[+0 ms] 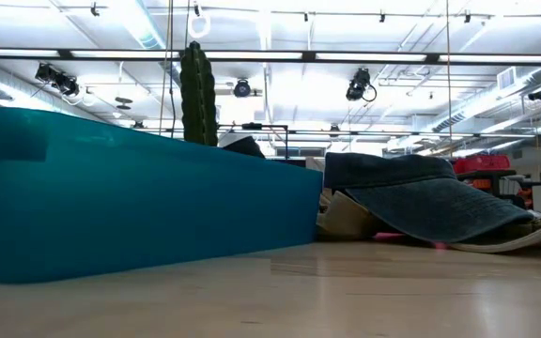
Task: Pick & Place hat
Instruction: Put the right blue cap into the pink bin
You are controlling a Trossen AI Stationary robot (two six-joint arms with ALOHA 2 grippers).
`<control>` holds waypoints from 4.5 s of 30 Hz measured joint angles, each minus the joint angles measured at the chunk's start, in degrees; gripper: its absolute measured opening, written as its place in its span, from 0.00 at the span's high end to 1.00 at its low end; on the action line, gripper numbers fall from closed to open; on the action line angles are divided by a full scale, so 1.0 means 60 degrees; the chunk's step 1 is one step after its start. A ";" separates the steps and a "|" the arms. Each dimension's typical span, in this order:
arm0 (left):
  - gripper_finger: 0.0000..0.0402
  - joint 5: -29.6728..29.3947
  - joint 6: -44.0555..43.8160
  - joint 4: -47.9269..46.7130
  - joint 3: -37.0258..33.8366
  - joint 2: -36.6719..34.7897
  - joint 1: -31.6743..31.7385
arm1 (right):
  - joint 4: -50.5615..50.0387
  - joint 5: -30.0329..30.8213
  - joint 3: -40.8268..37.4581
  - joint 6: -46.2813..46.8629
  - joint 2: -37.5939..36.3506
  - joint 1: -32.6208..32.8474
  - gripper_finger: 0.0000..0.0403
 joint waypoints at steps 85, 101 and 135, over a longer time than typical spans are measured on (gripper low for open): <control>0.99 -0.0277 -0.0084 -0.0065 -0.0011 0.1730 -0.0001 | -0.6476 0.1394 0.0968 0.0317 0.3089 -0.0352 1.00; 0.99 -0.0277 -0.0092 -0.0061 -0.0011 0.1730 -0.0004 | -0.5169 0.1892 0.2921 -0.6069 0.3989 -0.4026 1.00; 0.99 -0.0270 -0.0354 -0.0062 -0.0011 0.1730 -0.0004 | -0.4179 -0.1743 0.2921 -0.6876 0.8403 -0.7332 1.00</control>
